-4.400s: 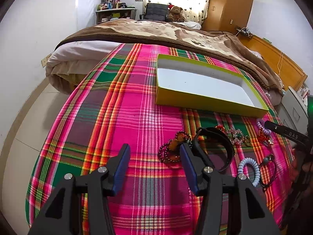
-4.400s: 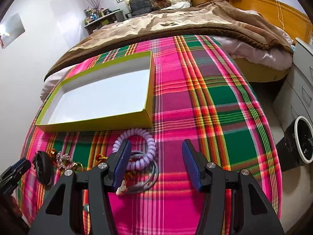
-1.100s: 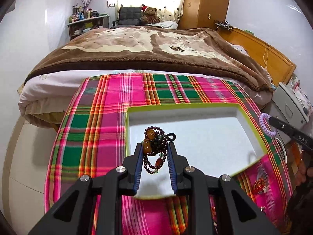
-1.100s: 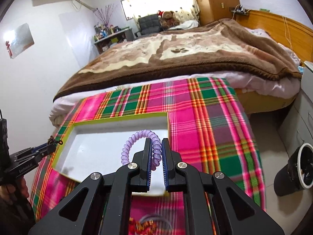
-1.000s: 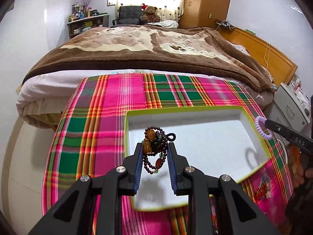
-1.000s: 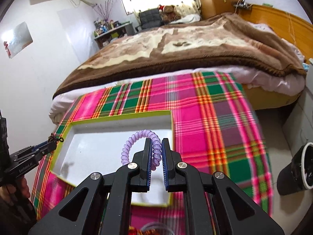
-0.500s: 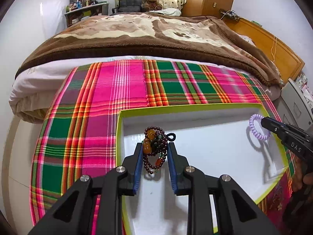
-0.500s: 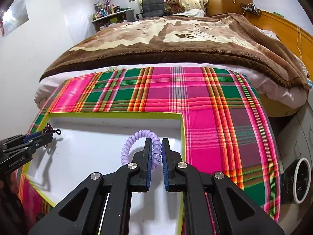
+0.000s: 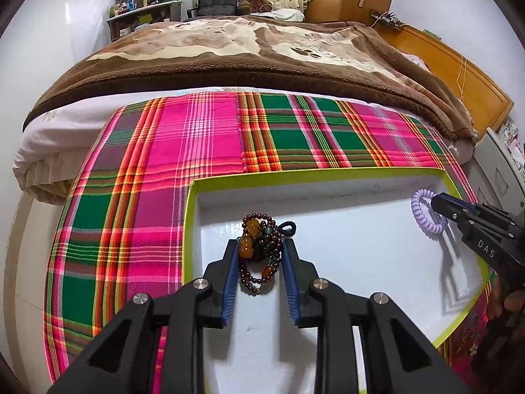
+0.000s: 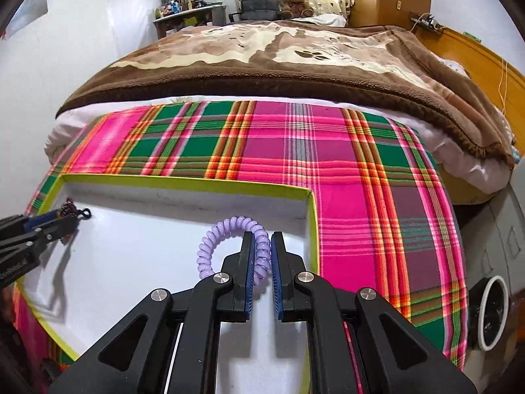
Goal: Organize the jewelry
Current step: 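Lower both held items into the yellow box and open both grippers, then withdraw both open grippers from the box back over the jewelry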
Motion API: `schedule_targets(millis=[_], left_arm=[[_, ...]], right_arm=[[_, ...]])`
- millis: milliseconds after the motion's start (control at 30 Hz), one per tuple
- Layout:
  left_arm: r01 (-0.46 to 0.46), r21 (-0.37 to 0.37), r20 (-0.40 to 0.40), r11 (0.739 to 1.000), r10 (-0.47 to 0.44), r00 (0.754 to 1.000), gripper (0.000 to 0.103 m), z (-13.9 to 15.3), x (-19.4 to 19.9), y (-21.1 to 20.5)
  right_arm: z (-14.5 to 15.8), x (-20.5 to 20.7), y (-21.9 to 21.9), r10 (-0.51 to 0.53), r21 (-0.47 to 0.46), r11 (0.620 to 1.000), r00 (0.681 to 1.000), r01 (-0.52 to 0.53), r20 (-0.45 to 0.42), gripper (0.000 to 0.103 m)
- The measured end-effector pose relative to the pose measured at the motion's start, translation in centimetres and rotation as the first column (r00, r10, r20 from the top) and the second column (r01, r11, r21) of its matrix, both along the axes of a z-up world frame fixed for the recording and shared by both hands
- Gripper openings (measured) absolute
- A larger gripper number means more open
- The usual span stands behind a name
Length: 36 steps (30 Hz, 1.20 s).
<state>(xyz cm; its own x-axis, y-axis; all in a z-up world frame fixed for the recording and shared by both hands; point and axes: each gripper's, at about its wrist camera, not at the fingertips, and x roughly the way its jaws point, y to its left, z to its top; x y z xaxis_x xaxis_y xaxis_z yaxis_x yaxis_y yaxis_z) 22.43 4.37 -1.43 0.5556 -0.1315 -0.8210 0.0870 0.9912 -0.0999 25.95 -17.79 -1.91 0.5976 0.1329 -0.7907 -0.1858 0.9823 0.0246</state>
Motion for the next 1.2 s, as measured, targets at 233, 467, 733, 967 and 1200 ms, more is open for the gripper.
schedule_targets(millis=[233, 467, 733, 967, 1200], left_arm=[[0.008, 0.001, 0.008, 1.0, -0.008, 1.0, 0.039, 0.2, 0.0, -0.1], [-0.003, -0.007, 0.019, 1.0, 0.003, 1.0, 0.045, 0.7, -0.4, 0.2], [-0.023, -0.028, 0.047, 0.999, 0.024, 0.999, 0.048, 1.9, -2.5, 0.6], [-0.029, -0.061, 0.079, 0.998, 0.034, 0.996, 0.052, 3.2, -5.7, 1.0], [-0.049, -0.089, 0.094, 0.995, 0.058, 0.994, 0.052, 3.9, -9.3, 1.6]], right_arm=[[0.0, 0.0, 0.2, -0.012, 0.003, 1.0, 1.0, 0.012, 0.01, 0.011], [0.6, -0.5, 0.3, -0.001, 0.012, 1.0, 0.999, 0.001, 0.044, 0.031], [2.0, -2.1, -0.1, -0.006, 0.049, 0.999, 0.997, 0.002, 0.074, 0.032], [3.8, -5.1, -0.6, -0.004, 0.092, 0.996, 0.993, -0.007, 0.116, 0.032], [4.7, -8.9, -1.1, -0.009, 0.111, 0.994, 0.99, -0.007, 0.141, 0.041]])
